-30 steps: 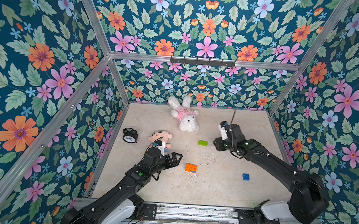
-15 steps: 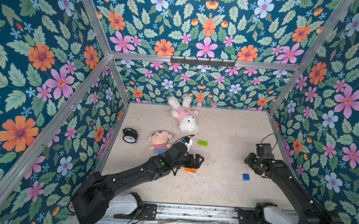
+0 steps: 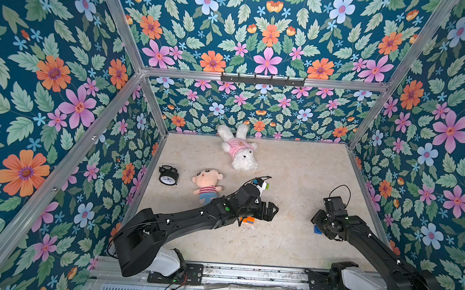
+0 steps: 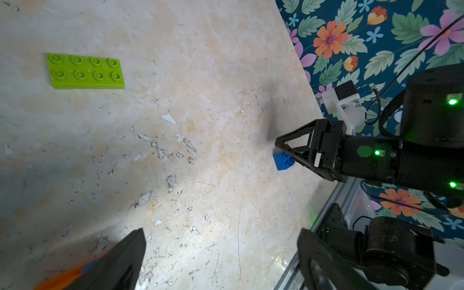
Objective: Assemble the number 5 with lego
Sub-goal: Pick up the lego brick from the center of the board.
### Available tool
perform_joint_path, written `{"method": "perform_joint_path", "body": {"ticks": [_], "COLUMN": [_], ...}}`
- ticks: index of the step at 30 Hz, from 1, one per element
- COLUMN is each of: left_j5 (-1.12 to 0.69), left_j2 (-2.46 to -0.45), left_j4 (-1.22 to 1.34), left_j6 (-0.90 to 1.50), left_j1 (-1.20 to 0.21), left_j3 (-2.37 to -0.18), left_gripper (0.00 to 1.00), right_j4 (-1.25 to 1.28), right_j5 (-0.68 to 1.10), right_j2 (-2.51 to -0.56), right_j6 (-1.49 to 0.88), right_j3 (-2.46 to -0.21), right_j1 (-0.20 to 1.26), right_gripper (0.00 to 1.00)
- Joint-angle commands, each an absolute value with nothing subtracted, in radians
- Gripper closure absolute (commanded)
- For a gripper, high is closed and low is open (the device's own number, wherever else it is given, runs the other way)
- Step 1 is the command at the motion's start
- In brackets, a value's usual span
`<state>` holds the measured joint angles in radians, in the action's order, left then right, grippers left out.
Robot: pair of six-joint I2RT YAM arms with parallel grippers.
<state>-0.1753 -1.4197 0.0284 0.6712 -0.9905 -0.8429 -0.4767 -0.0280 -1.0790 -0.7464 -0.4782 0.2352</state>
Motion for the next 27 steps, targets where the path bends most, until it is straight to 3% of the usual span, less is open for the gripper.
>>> {"method": "perform_joint_path", "body": {"ticks": [1,9,24,27], "left_j5": [-0.146,-0.101,-0.045,-0.027], "left_j2": [-1.409,-1.390,-1.358,-1.350], "left_j4": [0.028,0.015,-0.003,-0.004], "left_j6": [0.654,0.661,0.664,0.670], "left_j1": [-0.991,-0.991,-0.991,-0.990], "left_j3": [-0.844,-0.830,-0.815,-0.810], "left_gripper": [0.01,0.01,0.01,0.01], "right_j4": [-0.499,-0.516,-0.563,-0.551], "right_j5": [-0.073,-0.106,-0.141,-0.124], "right_j2": [-1.083,-1.118,-1.224,-1.240], "right_j6": [-0.774,-0.784,-0.790,-0.776], "right_j3": [-0.500,-0.509,-0.561,-0.561], "right_j1": [0.273,0.331,0.430,0.437], "right_gripper": [0.36,0.45,0.49,0.57]}}
